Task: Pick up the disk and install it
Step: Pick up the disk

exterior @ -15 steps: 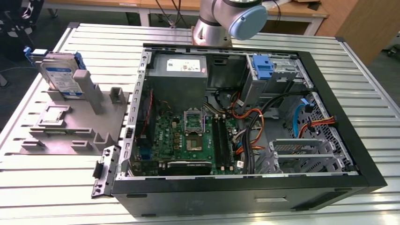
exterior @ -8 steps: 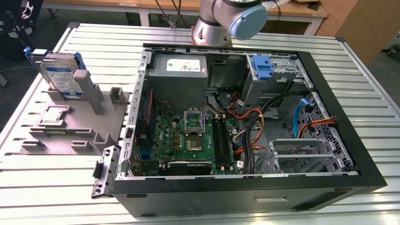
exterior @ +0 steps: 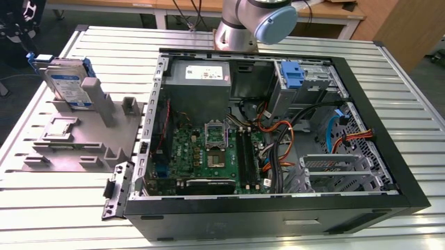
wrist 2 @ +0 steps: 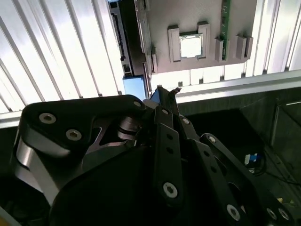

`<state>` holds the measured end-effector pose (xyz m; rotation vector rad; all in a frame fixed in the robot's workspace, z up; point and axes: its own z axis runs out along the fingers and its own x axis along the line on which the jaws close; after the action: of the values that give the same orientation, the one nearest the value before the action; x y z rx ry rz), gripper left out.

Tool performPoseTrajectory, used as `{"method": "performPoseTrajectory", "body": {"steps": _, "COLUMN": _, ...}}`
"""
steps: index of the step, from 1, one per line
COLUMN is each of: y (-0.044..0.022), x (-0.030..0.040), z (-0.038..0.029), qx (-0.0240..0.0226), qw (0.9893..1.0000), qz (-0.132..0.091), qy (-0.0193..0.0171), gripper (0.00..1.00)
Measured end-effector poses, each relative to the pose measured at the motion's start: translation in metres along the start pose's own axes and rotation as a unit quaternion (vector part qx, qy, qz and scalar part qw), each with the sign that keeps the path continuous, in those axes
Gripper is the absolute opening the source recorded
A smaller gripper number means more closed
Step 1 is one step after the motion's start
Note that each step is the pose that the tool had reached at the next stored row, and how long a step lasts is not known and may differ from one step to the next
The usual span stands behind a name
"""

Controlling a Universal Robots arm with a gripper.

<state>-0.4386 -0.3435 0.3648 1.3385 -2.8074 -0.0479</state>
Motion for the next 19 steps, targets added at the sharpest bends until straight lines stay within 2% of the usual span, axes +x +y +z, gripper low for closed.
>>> {"method": "performPoseTrajectory", "body": {"steps": 4, "y": 0.0, "x": 0.0, "z": 0.0, "qx": 0.0004, "qw": 0.9996, "qz": -0.029, "qy": 0.0012, "gripper": 0.1}}
{"method": "performPoseTrajectory", "body": {"steps": 9, "y": 0.0, "x": 0.0, "z": 0.0001, "qx": 0.0008, "qw": 0.9984, "qz": -0.056, "qy": 0.0023, "gripper": 0.1}}
{"method": "performPoseTrajectory", "body": {"steps": 19, "y": 0.0, "x": 0.0, "z": 0.0001, "qx": 0.0009, "qw": 0.9981, "qz": -0.062, "qy": 0.0025, "gripper": 0.1}}
